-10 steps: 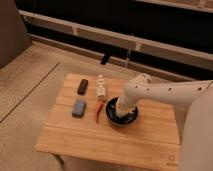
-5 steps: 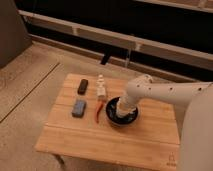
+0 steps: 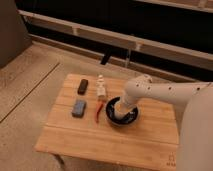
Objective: Place the ceramic cup in the ceramic bowl
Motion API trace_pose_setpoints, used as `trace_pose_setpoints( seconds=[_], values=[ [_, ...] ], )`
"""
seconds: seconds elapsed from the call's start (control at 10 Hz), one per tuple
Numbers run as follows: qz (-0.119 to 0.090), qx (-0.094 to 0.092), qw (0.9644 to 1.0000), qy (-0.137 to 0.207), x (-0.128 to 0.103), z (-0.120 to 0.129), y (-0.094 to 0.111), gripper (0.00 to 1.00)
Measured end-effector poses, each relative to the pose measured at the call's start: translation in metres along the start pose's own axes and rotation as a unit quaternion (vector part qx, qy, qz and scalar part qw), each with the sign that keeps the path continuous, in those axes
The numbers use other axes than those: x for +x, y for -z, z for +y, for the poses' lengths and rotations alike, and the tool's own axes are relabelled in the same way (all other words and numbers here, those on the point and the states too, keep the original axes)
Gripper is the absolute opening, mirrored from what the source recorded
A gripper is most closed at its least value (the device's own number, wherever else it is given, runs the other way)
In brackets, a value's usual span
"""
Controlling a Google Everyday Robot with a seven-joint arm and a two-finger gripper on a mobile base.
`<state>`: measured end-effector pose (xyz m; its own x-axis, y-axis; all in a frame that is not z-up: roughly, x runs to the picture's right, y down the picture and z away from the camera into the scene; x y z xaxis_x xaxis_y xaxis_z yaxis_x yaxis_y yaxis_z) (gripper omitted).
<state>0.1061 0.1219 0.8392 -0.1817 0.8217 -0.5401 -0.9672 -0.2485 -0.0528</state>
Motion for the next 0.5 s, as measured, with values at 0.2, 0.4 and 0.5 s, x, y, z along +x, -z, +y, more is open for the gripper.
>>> trace_pose_setpoints(
  seconds=[0.2,0.4,0.5],
  values=[
    [-0.011,-0.003,0.9999,0.002,-0.008,0.003,0.009,0.00],
    [-0.035,-0.012,0.9993,0.005,-0.021,0.014,0.028,0.00],
    [-0.046,-0.017,0.9987,0.010,-0.026,0.022,0.039,0.00]
  ],
)
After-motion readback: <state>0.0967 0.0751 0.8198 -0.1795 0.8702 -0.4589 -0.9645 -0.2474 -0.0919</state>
